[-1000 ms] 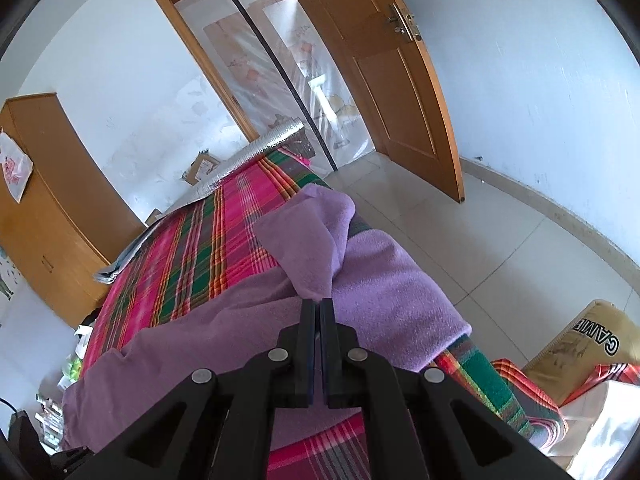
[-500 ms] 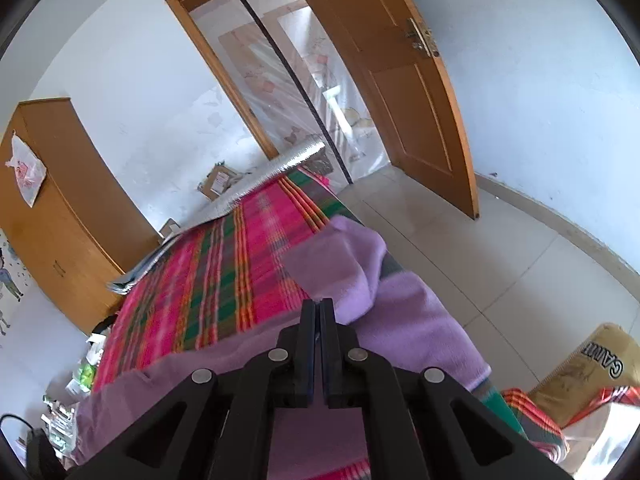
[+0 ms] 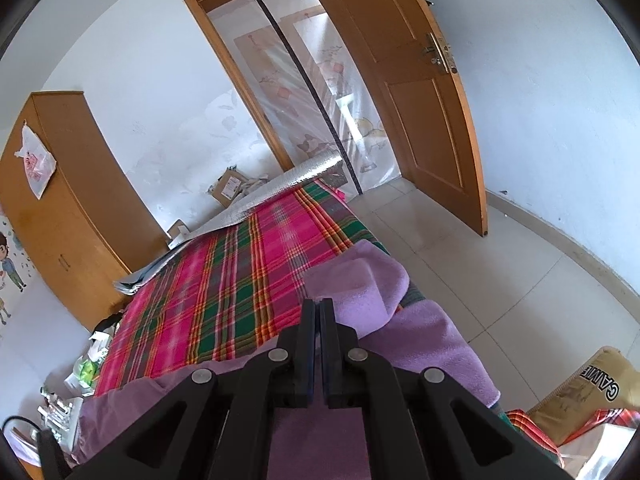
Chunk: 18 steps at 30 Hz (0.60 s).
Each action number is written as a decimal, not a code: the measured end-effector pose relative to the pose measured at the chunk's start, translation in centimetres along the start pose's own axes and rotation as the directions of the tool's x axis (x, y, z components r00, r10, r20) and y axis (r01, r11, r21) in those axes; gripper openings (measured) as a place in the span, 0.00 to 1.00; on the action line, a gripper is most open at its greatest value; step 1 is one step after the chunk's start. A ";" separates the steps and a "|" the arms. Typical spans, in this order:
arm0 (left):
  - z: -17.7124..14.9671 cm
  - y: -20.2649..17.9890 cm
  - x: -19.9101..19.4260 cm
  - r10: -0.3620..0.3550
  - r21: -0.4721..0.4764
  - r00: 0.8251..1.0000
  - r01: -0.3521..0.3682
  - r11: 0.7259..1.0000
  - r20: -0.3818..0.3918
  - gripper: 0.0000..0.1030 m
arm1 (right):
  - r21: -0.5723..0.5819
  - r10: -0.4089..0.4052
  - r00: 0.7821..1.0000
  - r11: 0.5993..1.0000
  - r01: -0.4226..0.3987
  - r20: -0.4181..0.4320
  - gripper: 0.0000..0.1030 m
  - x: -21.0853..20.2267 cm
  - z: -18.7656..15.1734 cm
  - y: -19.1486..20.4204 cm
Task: Fold clothes
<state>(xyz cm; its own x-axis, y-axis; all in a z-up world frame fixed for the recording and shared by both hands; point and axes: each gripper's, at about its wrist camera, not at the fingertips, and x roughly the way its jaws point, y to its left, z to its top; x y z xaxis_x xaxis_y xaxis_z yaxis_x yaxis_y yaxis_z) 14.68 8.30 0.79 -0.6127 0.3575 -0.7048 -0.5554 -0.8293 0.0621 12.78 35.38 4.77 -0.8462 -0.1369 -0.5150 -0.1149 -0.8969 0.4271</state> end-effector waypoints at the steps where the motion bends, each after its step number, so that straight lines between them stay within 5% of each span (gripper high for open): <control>1: 0.1 0.2 -0.5 0.004 -0.004 1.000 -0.004 1.000 0.021 0.10 | -0.003 0.000 1.000 1.000 0.000 0.004 0.02 -0.1 0.0 0.0; 9: 1.2 1.8 -4.9 -0.029 -0.067 0.983 0.041 0.997 0.181 0.07 | -0.052 0.010 0.998 0.999 -0.007 0.067 0.02 -1.7 0.6 1.3; 18: -0.5 0.5 -3.6 -0.103 -0.027 0.989 0.106 0.994 0.105 0.07 | -0.029 -0.029 0.999 0.999 0.030 0.036 0.02 -2.0 -1.9 -0.5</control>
<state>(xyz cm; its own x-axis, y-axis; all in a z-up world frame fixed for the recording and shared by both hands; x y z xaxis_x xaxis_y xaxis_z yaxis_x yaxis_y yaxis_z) 16.88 6.37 3.04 -0.6080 0.4842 -0.6292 -0.6019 -0.7979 -0.0324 15.55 35.30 4.17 -0.8606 -0.0958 -0.5002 -0.1251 -0.9123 0.3900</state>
